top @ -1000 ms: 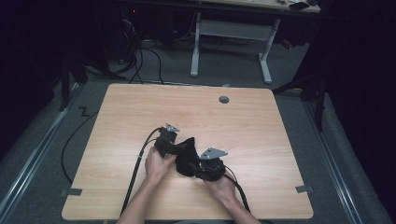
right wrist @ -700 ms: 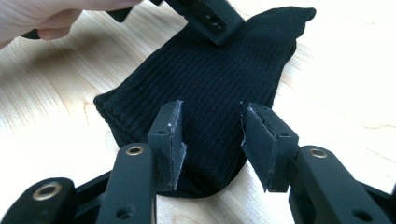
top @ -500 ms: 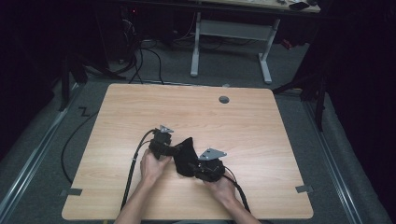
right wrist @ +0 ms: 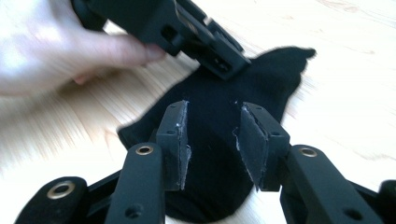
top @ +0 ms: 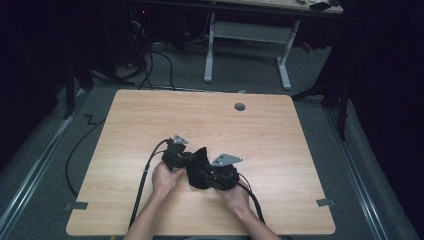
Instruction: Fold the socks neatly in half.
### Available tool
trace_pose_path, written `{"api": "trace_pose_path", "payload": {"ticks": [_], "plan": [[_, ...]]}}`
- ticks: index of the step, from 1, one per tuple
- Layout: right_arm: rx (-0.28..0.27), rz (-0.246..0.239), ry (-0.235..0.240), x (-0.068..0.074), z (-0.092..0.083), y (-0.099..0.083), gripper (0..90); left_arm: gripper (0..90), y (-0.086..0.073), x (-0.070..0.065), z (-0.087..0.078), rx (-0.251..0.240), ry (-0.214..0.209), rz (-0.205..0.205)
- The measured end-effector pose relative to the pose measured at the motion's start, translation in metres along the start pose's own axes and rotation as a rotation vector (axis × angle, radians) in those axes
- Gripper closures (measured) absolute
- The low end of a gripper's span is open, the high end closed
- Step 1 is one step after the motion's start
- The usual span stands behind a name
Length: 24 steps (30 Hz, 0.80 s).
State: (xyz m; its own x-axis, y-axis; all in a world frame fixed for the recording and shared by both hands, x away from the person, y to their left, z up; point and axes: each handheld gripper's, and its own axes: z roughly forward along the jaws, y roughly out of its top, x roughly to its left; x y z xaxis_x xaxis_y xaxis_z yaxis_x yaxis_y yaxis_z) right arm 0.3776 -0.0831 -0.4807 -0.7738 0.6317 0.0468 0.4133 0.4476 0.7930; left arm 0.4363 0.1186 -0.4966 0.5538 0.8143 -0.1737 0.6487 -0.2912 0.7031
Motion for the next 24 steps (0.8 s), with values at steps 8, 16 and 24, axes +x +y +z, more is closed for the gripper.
{"api": "trace_pose_path", "payload": {"ticks": [8, 16, 24], "plan": [[0.057, 0.045, 0.048, 0.001, 0.015, -0.004, 59.0, 82.4, 0.0, 0.004, -0.001, -0.006, -0.035, -0.015], [0.077, 0.041, 0.043, 0.004, 0.017, -0.008, 56.8, 84.3, 0.005, 0.002, -0.016, -0.1, -0.102, -0.021], [0.062, 0.002, -0.005, 0.005, 0.025, -0.006, 57.8, 84.6, 0.008, -0.01, -0.041, -0.172, -0.165, 0.03]]}}
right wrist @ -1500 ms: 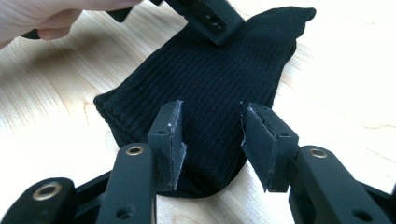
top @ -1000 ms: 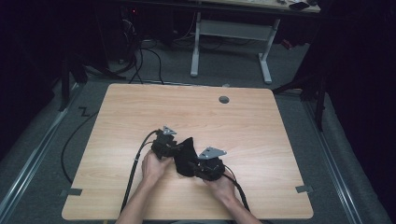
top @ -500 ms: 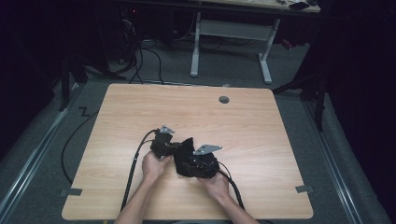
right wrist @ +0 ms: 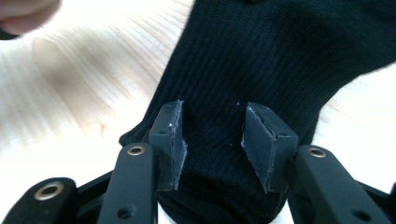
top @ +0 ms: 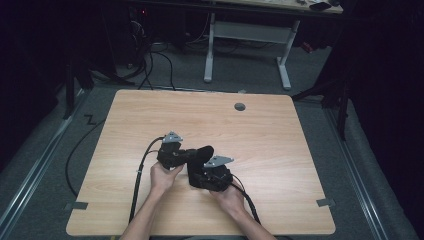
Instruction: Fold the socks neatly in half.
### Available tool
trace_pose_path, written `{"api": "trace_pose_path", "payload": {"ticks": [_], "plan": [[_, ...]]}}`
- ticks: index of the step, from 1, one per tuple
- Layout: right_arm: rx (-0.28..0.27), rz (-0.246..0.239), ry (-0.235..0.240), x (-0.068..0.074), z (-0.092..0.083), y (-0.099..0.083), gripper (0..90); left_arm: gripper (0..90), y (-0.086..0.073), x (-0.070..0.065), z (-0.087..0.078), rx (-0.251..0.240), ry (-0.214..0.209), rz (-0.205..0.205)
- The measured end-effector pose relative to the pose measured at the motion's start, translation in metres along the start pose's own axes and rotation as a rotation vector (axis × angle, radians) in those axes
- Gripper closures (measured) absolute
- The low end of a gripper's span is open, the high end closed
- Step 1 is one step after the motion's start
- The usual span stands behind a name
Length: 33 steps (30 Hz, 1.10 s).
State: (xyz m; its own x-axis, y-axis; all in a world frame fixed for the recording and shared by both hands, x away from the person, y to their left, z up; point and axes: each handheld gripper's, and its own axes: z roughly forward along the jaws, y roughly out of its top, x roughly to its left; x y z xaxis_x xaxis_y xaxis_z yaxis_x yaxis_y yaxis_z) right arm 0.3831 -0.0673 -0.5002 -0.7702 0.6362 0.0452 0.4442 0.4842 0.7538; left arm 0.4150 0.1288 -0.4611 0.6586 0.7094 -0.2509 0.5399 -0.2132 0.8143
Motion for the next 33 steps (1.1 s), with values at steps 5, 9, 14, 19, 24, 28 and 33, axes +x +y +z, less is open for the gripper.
{"api": "trace_pose_path", "payload": {"ticks": [5, 9, 14, 19, 24, 28, 33], "plan": [[0.007, 0.003, -0.019, -0.003, 0.006, 0.006, 58.0, 84.7, 0.002, -0.003, 0.0, -0.009, -0.007, 0.016], [-0.033, 0.037, 0.002, -0.006, -0.005, 0.006, 54.4, 84.7, 0.006, 0.001, 0.003, -0.017, 0.003, 0.008], [-0.094, 0.038, 0.05, -0.005, -0.027, 0.0, 51.1, 84.7, 0.009, 0.001, 0.005, -0.027, -0.001, 0.019], [-0.062, 0.007, 0.061, -0.004, -0.027, -0.009, 47.9, 84.7, 0.008, 0.001, 0.006, -0.031, -0.007, 0.022], [-0.025, -0.045, -0.008, 0.001, -0.012, -0.009, 48.5, 84.6, 0.009, -0.003, 0.005, -0.029, -0.021, 0.046], [-0.015, -0.065, -0.048, 0.001, -0.004, -0.006, 49.2, 84.6, 0.009, -0.01, 0.002, -0.027, -0.031, 0.078], [-0.024, -0.052, -0.069, -0.002, 0.003, -0.005, 50.1, 84.5, 0.007, -0.019, -0.002, 0.0, -0.019, 0.132]]}}
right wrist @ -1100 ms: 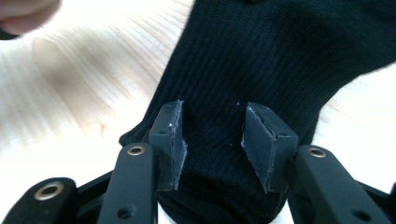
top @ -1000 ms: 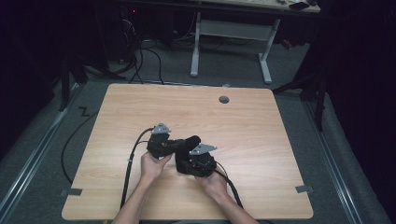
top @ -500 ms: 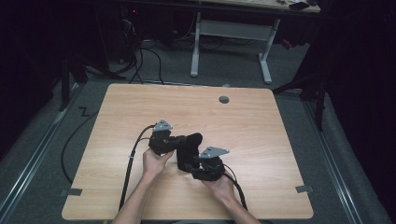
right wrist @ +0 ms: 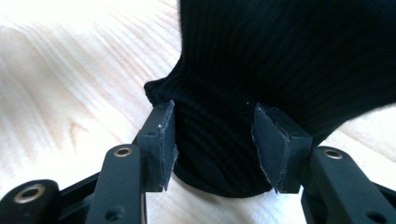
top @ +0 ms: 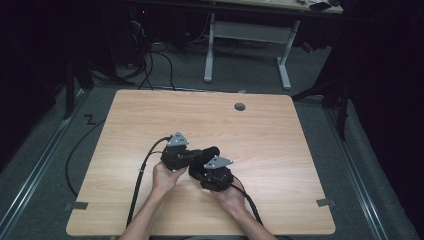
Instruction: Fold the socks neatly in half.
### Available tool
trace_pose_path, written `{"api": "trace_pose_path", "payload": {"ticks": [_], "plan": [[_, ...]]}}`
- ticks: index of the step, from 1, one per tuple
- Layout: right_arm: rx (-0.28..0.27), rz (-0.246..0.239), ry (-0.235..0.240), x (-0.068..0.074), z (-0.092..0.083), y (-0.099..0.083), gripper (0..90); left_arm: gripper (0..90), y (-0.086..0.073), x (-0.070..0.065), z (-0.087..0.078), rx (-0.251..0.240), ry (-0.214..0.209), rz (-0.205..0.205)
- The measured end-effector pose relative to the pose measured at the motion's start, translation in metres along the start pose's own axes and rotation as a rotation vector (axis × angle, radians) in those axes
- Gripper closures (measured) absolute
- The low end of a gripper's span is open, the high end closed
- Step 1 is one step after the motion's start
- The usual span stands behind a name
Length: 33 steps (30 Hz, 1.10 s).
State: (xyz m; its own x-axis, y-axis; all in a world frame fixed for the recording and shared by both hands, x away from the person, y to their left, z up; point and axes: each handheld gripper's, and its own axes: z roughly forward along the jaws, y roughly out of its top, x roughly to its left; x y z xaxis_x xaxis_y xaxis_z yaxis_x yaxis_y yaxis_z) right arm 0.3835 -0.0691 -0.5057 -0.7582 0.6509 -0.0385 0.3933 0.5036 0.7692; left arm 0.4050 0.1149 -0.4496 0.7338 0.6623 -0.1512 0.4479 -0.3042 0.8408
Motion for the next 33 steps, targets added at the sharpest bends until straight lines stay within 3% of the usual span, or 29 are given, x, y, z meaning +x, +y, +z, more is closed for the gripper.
{"api": "trace_pose_path", "payload": {"ticks": [11, 16, 20, 26, 33], "plan": [[-0.011, 0.001, -0.03, -0.004, 0.01, 0.006, 51.1, 84.2, -0.023, -0.002, -0.002, 0.004, 0.009, -0.018], [-0.002, 0.029, -0.033, -0.003, 0.005, 0.008, 50.3, 84.1, -0.026, 0.001, 0.002, 0.004, 0.026, -0.019], [-0.002, 0.01, -0.04, 0.001, -0.002, 0.007, 51.4, 84.2, -0.026, 0.005, 0.003, -0.004, 0.03, -0.033], [0.004, 0.032, -0.054, -0.007, 0.01, 0.008, 53.2, 84.0, -0.023, 0.0, 0.004, -0.007, 0.038, -0.008], [0.01, 0.036, -0.043, -0.006, 0.006, 0.009, 51.6, 83.7, -0.028, 0.003, 0.006, -0.007, 0.057, -0.021]]}}
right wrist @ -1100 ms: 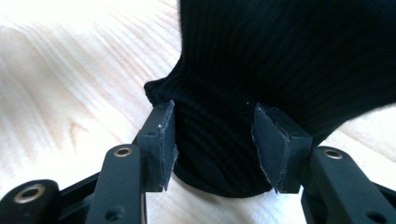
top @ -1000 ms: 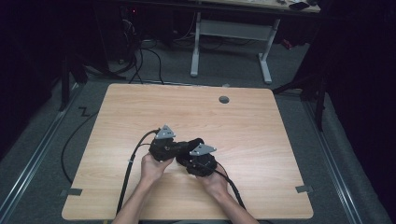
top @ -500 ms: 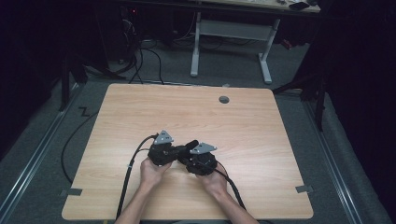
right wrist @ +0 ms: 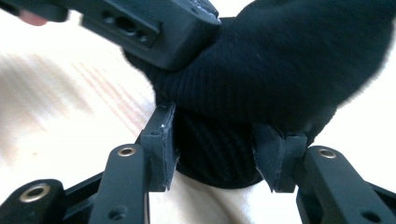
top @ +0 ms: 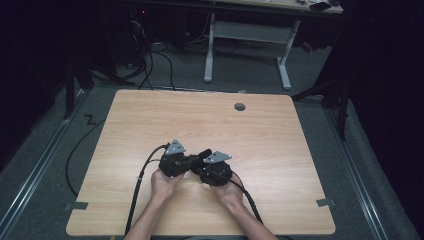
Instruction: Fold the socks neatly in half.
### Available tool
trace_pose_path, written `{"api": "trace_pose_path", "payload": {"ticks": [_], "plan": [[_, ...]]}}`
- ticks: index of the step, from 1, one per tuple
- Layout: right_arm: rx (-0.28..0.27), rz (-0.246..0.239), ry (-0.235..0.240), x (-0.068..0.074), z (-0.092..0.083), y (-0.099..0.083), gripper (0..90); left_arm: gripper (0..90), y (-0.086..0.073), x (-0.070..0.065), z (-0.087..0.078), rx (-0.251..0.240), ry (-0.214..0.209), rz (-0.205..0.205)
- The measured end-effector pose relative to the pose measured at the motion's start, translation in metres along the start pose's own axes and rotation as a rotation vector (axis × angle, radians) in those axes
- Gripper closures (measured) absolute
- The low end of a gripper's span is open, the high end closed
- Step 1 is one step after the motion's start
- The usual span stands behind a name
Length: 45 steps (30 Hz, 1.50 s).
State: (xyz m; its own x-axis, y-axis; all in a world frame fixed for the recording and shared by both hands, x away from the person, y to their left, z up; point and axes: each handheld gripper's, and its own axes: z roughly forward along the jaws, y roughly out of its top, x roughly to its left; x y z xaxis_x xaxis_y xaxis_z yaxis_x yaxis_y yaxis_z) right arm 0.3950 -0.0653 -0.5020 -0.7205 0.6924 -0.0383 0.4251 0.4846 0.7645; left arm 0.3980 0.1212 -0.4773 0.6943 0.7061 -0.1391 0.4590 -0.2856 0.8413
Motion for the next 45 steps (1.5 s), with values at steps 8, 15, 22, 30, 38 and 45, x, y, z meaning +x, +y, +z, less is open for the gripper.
{"api": "trace_pose_path", "payload": {"ticks": [8, 15, 22, 30, 38, 45], "plan": [[-0.023, 0.009, 0.039, -0.008, -0.034, -0.007, 66.6, 82.3, -0.002, 0.0, -0.001, -0.003, 0.006, 0.006], [-0.104, 0.04, 0.075, -0.025, -0.068, 0.014, 77.9, 80.0, -0.002, -0.003, -0.001, -0.005, 0.01, 0.02], [-0.106, 0.021, 0.065, -0.027, -0.065, 0.044, 78.3, 77.5, -0.003, -0.004, -0.002, 0.0, 0.008, 0.025], [-0.018, 0.034, 0.063, -0.026, -0.036, 0.054, 78.1, 69.8, -0.006, -0.006, -0.005, 0.006, -0.005, 0.026], [-0.001, 0.032, 0.091, -0.021, -0.036, 0.033, 77.2, 60.7, 0.0, -0.003, -0.017, -0.08, 0.002, -0.069], [-0.006, 0.015, 0.103, -0.016, -0.037, 0.019, 72.1, 64.0, -0.008, -0.006, -0.007, 0.006, 0.049, -0.077]]}}
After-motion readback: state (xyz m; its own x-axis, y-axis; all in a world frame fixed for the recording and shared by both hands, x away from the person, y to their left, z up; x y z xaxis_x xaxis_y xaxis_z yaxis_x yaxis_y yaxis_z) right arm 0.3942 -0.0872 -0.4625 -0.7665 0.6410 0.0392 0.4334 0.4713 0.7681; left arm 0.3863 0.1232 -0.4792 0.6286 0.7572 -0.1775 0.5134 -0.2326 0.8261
